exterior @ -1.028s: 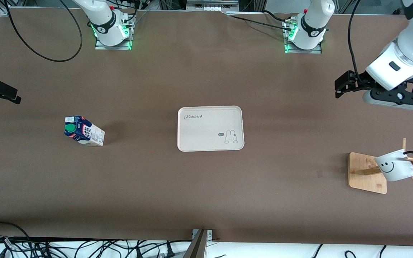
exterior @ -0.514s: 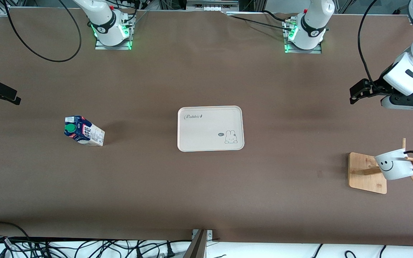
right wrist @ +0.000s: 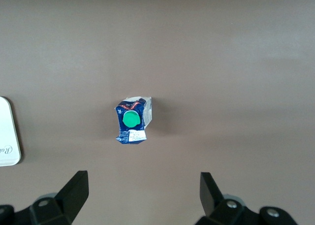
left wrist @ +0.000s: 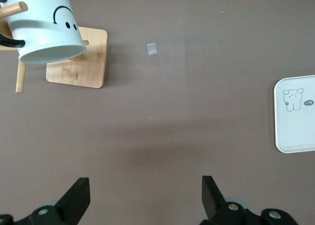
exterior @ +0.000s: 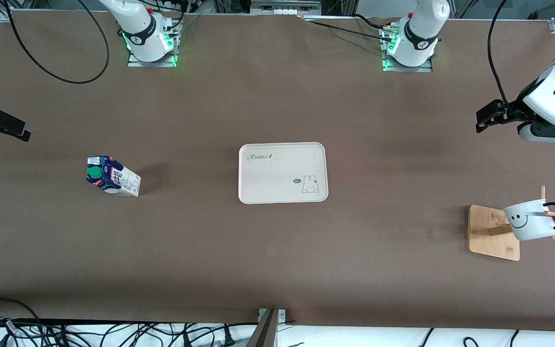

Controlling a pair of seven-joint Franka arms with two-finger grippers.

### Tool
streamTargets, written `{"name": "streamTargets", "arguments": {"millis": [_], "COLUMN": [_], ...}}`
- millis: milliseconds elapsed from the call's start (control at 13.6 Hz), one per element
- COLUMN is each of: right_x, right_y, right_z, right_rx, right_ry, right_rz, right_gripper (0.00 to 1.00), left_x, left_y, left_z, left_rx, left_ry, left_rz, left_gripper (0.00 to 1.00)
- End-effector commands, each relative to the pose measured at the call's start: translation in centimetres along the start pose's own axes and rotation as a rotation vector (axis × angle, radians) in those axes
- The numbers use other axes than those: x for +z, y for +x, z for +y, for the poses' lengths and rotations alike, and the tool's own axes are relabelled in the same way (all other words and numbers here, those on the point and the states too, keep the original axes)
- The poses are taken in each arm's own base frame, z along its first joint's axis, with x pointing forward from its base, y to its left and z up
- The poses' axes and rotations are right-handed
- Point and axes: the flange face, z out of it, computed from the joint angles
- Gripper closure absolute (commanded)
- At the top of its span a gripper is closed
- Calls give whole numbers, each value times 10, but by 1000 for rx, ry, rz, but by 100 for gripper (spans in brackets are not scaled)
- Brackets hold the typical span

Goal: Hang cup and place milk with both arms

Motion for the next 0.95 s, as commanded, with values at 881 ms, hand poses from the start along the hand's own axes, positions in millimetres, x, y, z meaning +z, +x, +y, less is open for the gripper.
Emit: {"name": "streamTargets", "arguments": {"millis": [881], "right_x": [-5], "right_y": [-9], "right_z": [-13], "right_rx": [-63], "right_ry": [-31], "right_rz": [-9], "right_gripper": [0], "left_x": [-13], "left_y": [-5], "left_z": [11], "left_rx": [37], "left_ry": [2], "left_rz": [-16], "left_gripper": [0]}}
